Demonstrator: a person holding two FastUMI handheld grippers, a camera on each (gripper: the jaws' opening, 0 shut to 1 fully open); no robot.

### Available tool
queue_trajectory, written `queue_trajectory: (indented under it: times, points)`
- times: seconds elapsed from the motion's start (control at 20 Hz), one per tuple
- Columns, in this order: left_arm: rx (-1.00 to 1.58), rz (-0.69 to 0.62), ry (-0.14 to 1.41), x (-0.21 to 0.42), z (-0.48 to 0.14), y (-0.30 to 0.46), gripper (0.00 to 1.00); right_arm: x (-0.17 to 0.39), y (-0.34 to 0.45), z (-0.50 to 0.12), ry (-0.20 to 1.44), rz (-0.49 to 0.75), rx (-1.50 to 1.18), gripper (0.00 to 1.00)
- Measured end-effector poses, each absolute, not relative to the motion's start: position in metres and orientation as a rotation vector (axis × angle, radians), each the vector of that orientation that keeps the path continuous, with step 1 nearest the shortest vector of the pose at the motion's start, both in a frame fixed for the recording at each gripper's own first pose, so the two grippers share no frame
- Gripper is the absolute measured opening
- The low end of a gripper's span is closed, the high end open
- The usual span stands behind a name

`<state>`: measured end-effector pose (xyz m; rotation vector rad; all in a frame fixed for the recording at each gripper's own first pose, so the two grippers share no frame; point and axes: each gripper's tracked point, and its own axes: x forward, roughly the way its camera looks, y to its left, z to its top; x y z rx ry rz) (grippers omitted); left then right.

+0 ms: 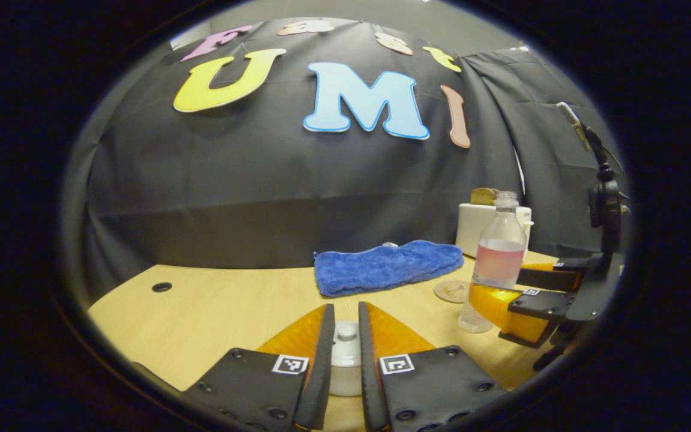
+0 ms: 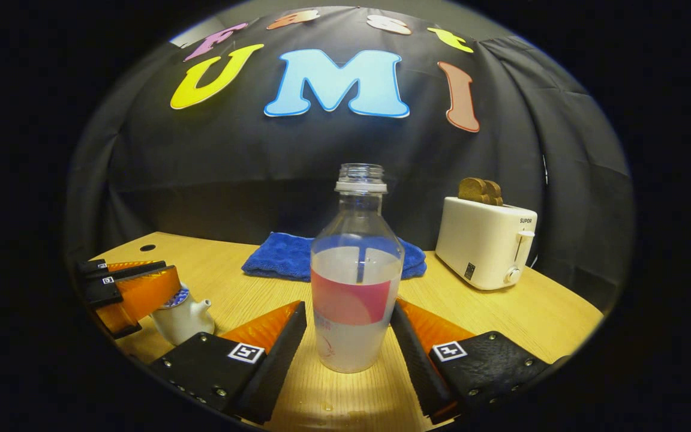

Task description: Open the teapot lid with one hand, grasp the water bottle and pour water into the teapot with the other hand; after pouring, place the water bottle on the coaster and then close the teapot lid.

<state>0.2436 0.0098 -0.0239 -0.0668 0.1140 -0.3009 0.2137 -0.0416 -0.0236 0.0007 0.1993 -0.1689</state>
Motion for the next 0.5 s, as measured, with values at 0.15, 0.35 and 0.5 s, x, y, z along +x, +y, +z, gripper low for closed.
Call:
queue_trajectory:
  times: [0.15,0.35,0.5]
  points:
    - [-0.058,-0.304,0.119,0.2417,-0.0258,0.0091,0.27,0.2139,-0.0423,-0.0257,0.212,-0.162,0.04,0.86]
    - [-0.075,-0.288,0.123,0.2437,-0.0256,0.0114,0.17,0.2131,-0.0386,-0.0252,0.215,-0.154,0.016,0.76]
    - [-0.096,-0.277,0.12,0.2433,-0.0252,0.0135,0.17,0.2119,-0.0376,-0.0258,0.217,-0.146,0.006,0.76]
